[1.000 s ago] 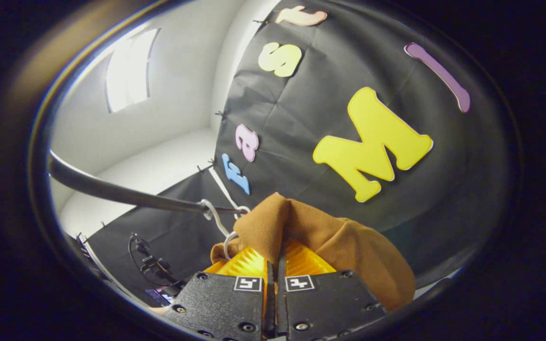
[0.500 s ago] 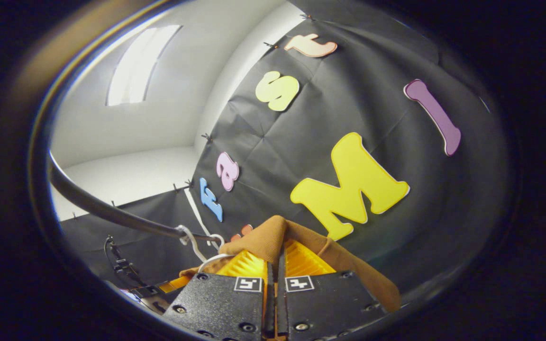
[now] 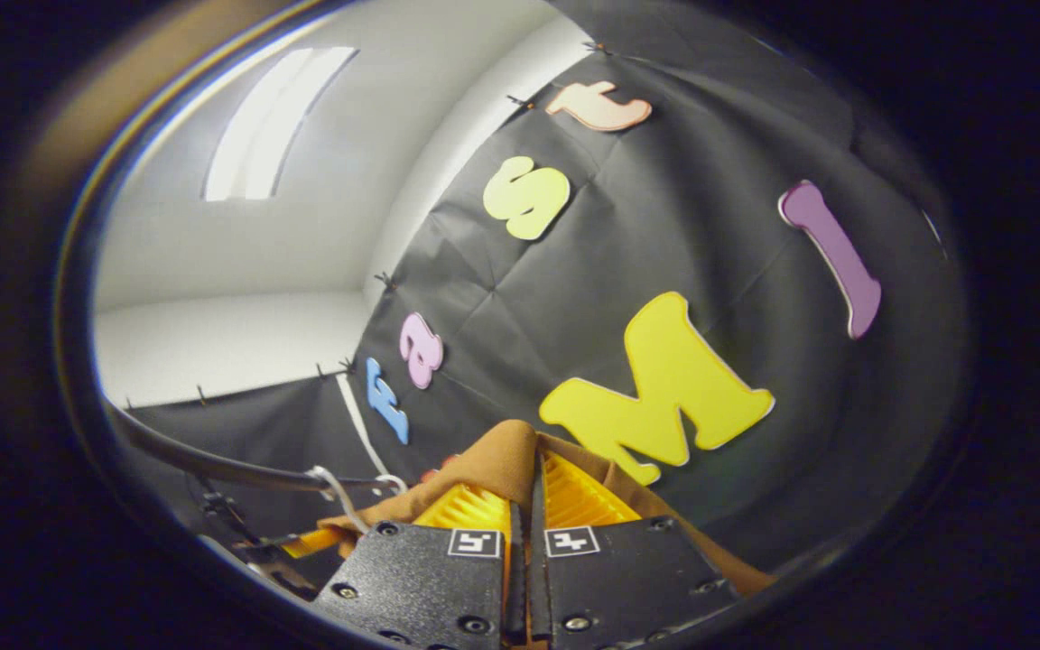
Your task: Grasp the clothes on the hanger with both hands and then place them into the laundry hamper below.
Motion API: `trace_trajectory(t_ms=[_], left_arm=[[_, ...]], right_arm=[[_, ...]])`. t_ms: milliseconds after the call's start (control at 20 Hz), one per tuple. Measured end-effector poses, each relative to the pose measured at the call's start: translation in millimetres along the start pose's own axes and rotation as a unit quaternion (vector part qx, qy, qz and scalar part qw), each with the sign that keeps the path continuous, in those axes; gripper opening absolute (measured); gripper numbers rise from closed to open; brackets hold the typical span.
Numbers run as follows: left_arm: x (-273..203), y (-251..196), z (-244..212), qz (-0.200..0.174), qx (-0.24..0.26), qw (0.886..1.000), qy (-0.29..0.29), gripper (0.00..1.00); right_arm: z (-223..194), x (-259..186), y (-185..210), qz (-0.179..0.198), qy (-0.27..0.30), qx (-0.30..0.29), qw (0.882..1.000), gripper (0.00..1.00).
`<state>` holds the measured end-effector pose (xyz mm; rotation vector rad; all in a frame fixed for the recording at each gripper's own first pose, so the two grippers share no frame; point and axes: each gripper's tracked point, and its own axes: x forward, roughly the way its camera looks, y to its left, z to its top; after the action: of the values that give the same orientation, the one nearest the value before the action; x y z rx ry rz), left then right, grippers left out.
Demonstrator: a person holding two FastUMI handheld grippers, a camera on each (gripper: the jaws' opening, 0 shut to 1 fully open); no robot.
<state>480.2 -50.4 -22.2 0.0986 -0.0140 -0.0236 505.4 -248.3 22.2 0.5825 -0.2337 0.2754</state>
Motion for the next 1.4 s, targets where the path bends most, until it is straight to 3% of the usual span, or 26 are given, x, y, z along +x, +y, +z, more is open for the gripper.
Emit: trace_trajectory(t_ms=[50, 250, 300, 350, 400, 500, 550, 650, 700, 800, 850, 950, 1050, 1150, 1200, 1300, 1350, 1400], left_arm=[[1.8, 0.8, -3.8, 0.000, -0.006, 1.000, 0.005, 0.00], [5.2, 8.6, -23.7, -0.004, -0.012, 0.999, 0.030, 0.00], [6.0, 8.0, -30.3, -0.010, -0.012, 0.999, 0.040, 0.05], [5.6, 9.9, -35.7, -0.010, -0.011, 0.999, 0.046, 0.00], [5.3, 10.6, -39.5, -0.012, -0.012, 0.999, 0.051, 0.05], [8.6, 11.7, -47.5, -0.018, -0.023, 0.998, 0.055, 0.00], [8.9, 11.5, -52.7, -0.023, -0.032, 0.997, 0.059, 0.05], [9.9, 11.3, -65.7, -0.034, -0.039, 0.996, 0.072, 0.05], [11.1, 10.1, -70.9, -0.040, -0.041, 0.996, 0.075, 0.00], [13.1, 7.7, -70.4, -0.053, -0.060, 0.994, 0.069, 0.05], [13.5, 3.5, -71.0, -0.065, -0.076, 0.993, 0.069, 0.00], [14.3, 1.7, -72.6, -0.082, -0.090, 0.990, 0.077, 0.05], [17.9, 0.9, -66.1, -0.107, -0.109, 0.985, 0.077, 0.00], [22.3, -2.3, -67.4, -0.152, -0.139, 0.974, 0.096, 0.04], [24.2, -0.7, -67.4, -0.168, -0.144, 0.970, 0.102, 0.00], [25.7, 1.5, -64.1, -0.199, -0.149, 0.963, 0.106, 0.05], [27.9, 2.9, -62.5, -0.210, -0.153, 0.960, 0.109, 0.00], [32.1, 5.0, -60.5, -0.214, -0.156, 0.958, 0.109, 0.05]], right_arm=[[-1.4, 1.1, -2.8, -0.013, 0.008, -0.027, 1.000, 0.05], [-14.4, 10.0, -12.2, -0.050, 0.039, -0.108, 0.992, 0.05], [-18.4, 11.3, -18.6, -0.066, 0.053, -0.135, 0.987, 0.05], [-20.0, 11.9, -17.5, -0.066, 0.056, -0.138, 0.987, 0.05], [-22.7, 13.8, -17.7, -0.072, 0.063, -0.133, 0.986, 0.05], [-31.2, 16.2, -21.8, -0.075, 0.077, -0.114, 0.988, 0.05], [-36.1, 16.1, -25.9, -0.075, 0.086, -0.098, 0.989, 0.05], [-48.0, 15.9, -29.4, -0.071, 0.110, -0.047, 0.990, 0.05], [-51.3, 16.1, -32.9, -0.069, 0.118, -0.014, 0.991, 0.05], [-53.8, 13.7, -31.8, -0.050, 0.127, 0.069, 0.988, 0.06], [-54.5, 13.8, -33.6, -0.048, 0.132, 0.103, 0.985, 0.05], [-58.1, 12.8, -32.9, -0.042, 0.142, 0.161, 0.976, 0.05], [-58.2, 15.8, -31.3, -0.022, 0.144, 0.197, 0.970, 0.05], [-58.4, 18.1, -28.7, 0.004, 0.155, 0.244, 0.957, 0.05], [-61.1, 22.5, -30.0, 0.014, 0.165, 0.263, 0.951, 0.05], [-65.2, 29.1, -30.5, 0.028, 0.181, 0.279, 0.942, 0.05], [-65.6, 33.6, -29.5, 0.033, 0.185, 0.290, 0.938, 0.05], [-66.3, 38.1, -32.4, 0.031, 0.185, 0.293, 0.938, 0.05]])
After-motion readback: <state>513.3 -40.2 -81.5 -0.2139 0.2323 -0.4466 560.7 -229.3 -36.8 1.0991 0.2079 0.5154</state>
